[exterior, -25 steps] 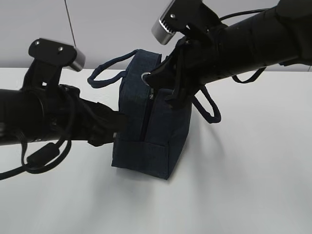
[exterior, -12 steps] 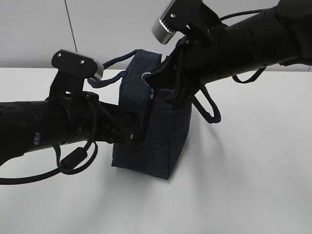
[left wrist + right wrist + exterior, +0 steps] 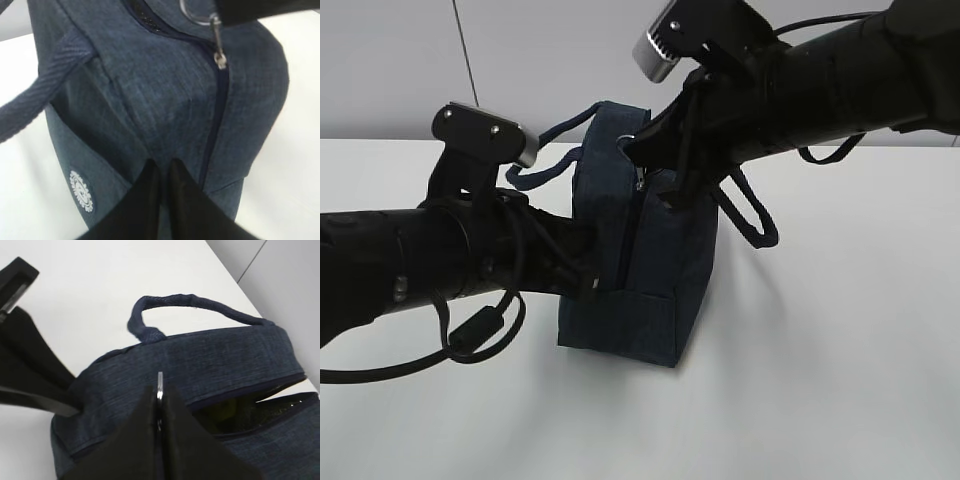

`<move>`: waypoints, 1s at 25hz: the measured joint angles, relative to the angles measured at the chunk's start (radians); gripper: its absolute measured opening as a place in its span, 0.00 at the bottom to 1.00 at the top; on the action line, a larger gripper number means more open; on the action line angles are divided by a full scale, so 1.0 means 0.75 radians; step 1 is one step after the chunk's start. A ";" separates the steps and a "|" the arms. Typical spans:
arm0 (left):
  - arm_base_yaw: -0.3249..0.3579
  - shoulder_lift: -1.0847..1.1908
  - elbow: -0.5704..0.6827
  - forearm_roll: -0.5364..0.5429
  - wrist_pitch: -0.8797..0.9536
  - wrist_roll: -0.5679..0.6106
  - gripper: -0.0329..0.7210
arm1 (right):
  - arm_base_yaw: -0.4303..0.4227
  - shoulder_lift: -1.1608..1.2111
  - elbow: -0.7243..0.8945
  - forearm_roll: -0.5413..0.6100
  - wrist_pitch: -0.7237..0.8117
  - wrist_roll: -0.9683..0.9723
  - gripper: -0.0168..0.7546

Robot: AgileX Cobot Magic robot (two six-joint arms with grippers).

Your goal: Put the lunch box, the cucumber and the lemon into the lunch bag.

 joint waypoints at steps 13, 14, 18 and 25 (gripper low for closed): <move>-0.037 0.000 0.000 0.002 0.017 0.000 0.03 | 0.000 0.087 -0.081 0.056 -0.167 0.000 0.02; -0.037 0.000 0.000 0.002 0.019 0.000 0.03 | 0.000 0.106 -0.100 0.059 -0.177 0.000 0.02; -0.037 0.000 0.000 0.005 0.033 0.000 0.03 | 0.000 0.172 -0.176 0.061 -0.201 0.000 0.02; -0.037 0.000 0.000 0.006 0.044 0.000 0.03 | -0.015 0.262 -0.264 0.064 -0.245 0.000 0.02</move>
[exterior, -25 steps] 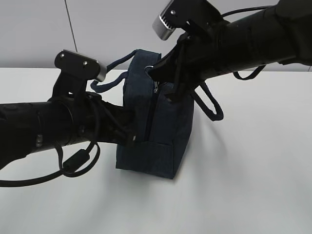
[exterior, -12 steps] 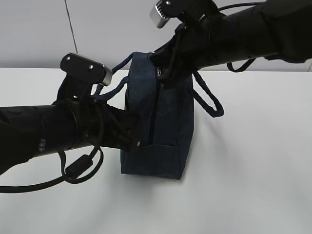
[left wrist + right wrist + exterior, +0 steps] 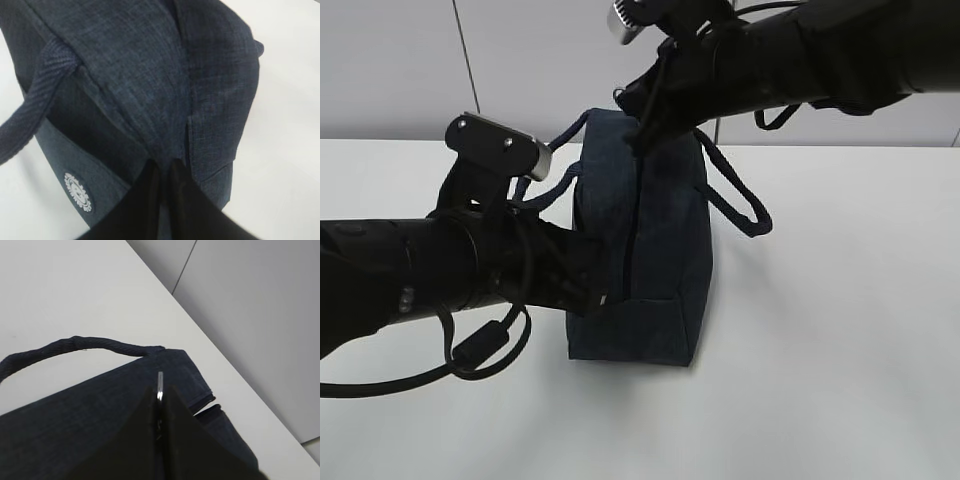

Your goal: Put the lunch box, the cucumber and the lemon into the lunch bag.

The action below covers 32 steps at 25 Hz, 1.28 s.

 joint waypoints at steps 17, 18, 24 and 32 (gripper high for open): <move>0.000 0.016 0.000 0.010 0.028 0.000 0.03 | -0.082 0.228 -0.262 0.012 -0.012 0.000 0.02; 0.000 0.018 0.000 0.010 0.028 0.000 0.03 | -0.086 0.240 -0.276 0.013 -0.012 0.000 0.02; 0.000 0.021 0.000 0.012 0.036 0.000 0.03 | -0.111 0.332 -0.350 0.029 -0.018 0.000 0.02; 0.000 0.021 0.014 0.015 0.043 0.000 0.03 | -0.144 0.412 -0.422 0.085 -0.015 0.000 0.02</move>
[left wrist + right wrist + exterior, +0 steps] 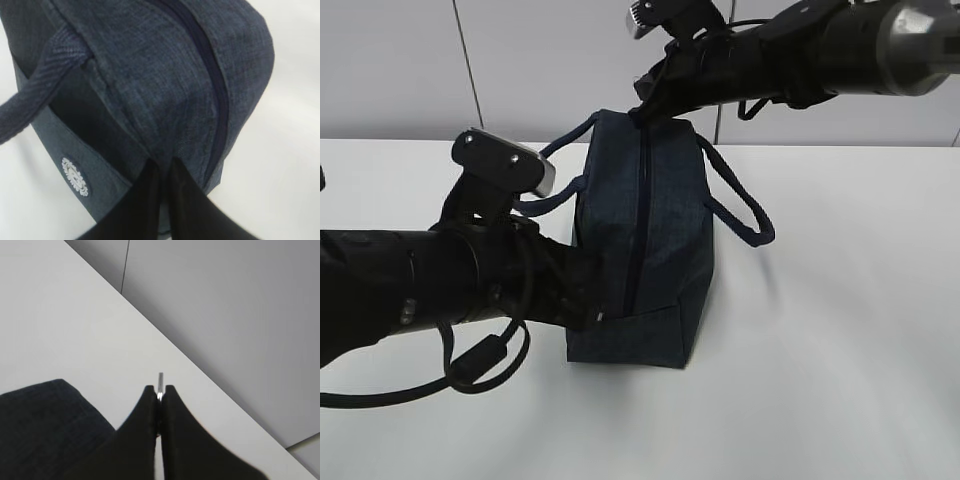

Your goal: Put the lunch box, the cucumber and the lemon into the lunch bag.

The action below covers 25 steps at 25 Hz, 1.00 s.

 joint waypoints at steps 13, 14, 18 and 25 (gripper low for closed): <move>0.000 -0.011 0.038 -0.104 0.023 0.000 0.14 | -0.017 0.036 -0.018 0.058 0.035 0.000 0.02; 0.000 -0.021 0.041 -0.118 0.043 0.000 0.21 | -0.020 0.036 -0.018 0.058 0.036 0.000 0.02; 0.000 -0.103 0.044 -0.153 0.082 0.000 0.46 | -0.030 0.036 -0.018 0.058 0.042 0.000 0.02; 0.022 -0.266 0.000 -0.189 0.112 0.000 0.54 | -0.030 0.036 -0.018 0.063 0.078 0.000 0.02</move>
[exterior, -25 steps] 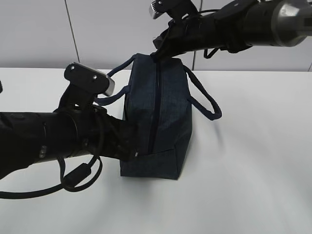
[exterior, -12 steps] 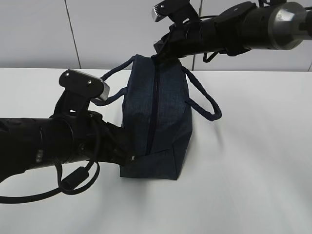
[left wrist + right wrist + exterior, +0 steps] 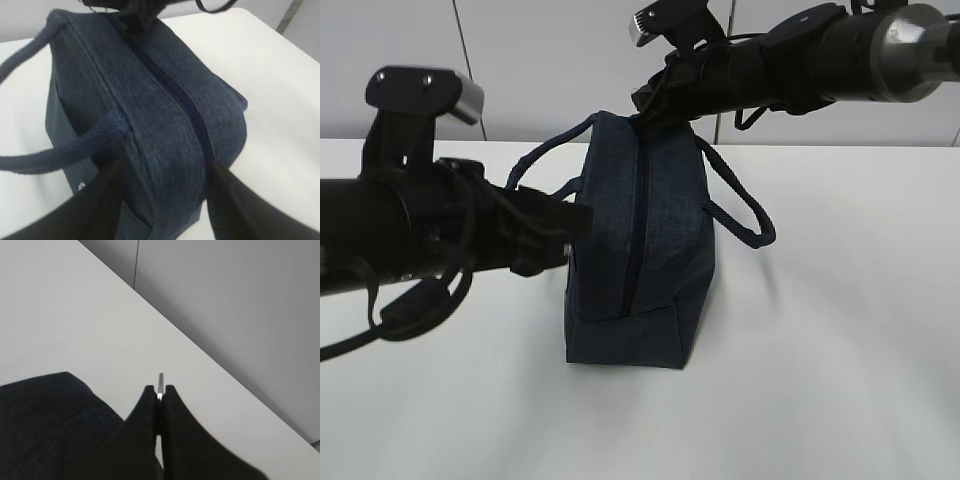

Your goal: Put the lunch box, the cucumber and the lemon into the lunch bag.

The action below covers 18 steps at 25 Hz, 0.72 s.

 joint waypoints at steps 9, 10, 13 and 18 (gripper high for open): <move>0.166 0.102 -0.310 -0.010 0.240 0.000 0.55 | 0.000 0.000 0.000 0.004 0.013 0.000 0.02; 0.172 0.123 -0.352 -0.010 0.278 0.000 0.55 | 0.000 0.000 0.000 0.004 0.013 0.000 0.02; 0.180 0.185 -0.455 -0.010 0.353 0.000 0.55 | 0.000 0.000 0.000 0.008 0.016 0.000 0.02; 0.181 0.282 -0.545 -0.017 0.401 0.000 0.55 | 0.000 0.000 0.000 0.011 0.019 0.000 0.02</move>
